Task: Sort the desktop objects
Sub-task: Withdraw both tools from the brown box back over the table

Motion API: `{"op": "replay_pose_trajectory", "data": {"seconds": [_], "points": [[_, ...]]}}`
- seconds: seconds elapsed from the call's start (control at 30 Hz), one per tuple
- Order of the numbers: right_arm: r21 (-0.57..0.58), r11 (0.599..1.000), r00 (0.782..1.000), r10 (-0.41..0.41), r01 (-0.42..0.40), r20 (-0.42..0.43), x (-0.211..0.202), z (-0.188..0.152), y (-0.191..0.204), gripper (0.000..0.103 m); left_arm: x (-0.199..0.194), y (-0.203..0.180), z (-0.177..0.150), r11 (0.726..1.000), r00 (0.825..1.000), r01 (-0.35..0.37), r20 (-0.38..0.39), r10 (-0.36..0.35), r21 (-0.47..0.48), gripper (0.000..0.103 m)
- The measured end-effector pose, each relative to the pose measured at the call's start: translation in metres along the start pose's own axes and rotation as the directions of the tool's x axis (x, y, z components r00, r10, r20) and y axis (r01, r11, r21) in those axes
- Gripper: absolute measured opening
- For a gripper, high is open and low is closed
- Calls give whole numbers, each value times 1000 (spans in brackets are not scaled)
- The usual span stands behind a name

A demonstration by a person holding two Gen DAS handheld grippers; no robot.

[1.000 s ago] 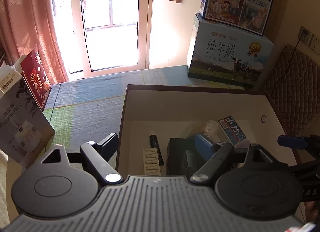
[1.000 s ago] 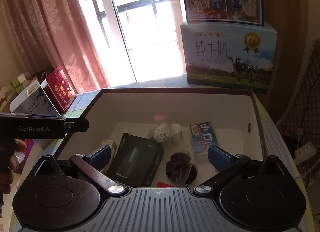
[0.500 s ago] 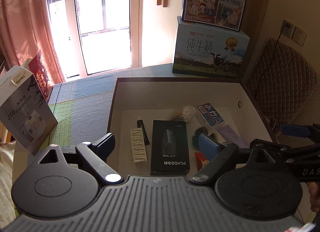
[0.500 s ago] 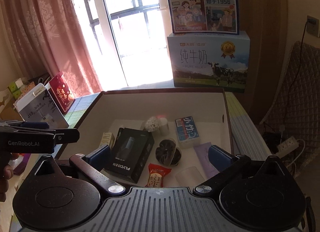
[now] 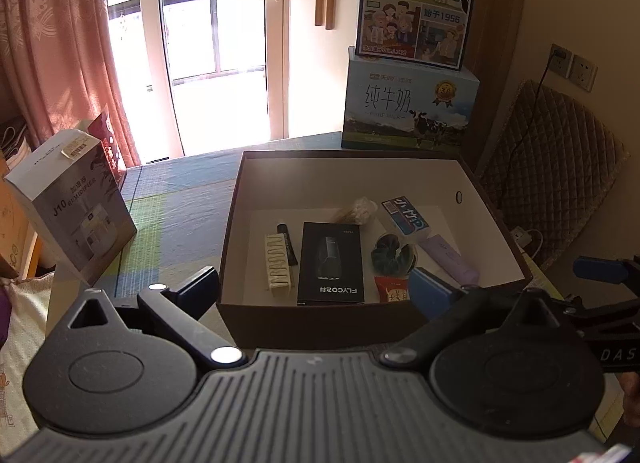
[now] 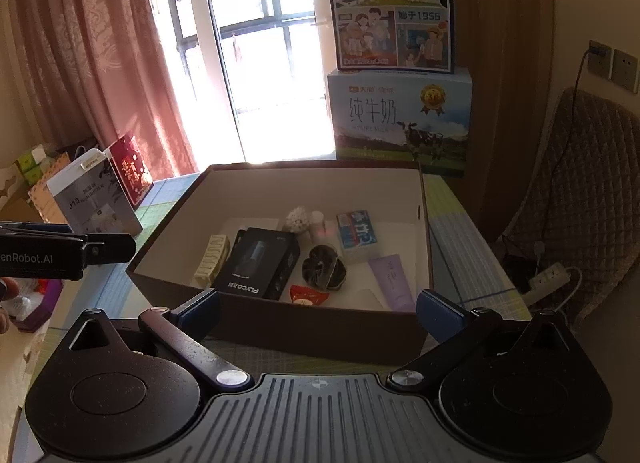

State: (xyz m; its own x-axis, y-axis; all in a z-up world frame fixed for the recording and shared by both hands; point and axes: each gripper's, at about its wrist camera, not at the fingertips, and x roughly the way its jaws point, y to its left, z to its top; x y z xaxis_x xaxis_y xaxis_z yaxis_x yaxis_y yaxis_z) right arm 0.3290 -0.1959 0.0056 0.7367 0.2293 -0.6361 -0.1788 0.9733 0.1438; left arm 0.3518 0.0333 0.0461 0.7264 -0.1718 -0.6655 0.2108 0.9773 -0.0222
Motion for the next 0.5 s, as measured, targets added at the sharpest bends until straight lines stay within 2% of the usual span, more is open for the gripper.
{"op": "replay_pose_trajectory", "data": {"seconds": [0.23,0.5], "points": [[-19,1000,1000,0,0,-9,-19,-14,4,101,-26,-3,-15,999,999,-40,17,39,5,102],[-38,999,1000,14,-15,-25,-38,-32,8,101,-49,-6,-38,999,999,-42,5,42,7,102]]}}
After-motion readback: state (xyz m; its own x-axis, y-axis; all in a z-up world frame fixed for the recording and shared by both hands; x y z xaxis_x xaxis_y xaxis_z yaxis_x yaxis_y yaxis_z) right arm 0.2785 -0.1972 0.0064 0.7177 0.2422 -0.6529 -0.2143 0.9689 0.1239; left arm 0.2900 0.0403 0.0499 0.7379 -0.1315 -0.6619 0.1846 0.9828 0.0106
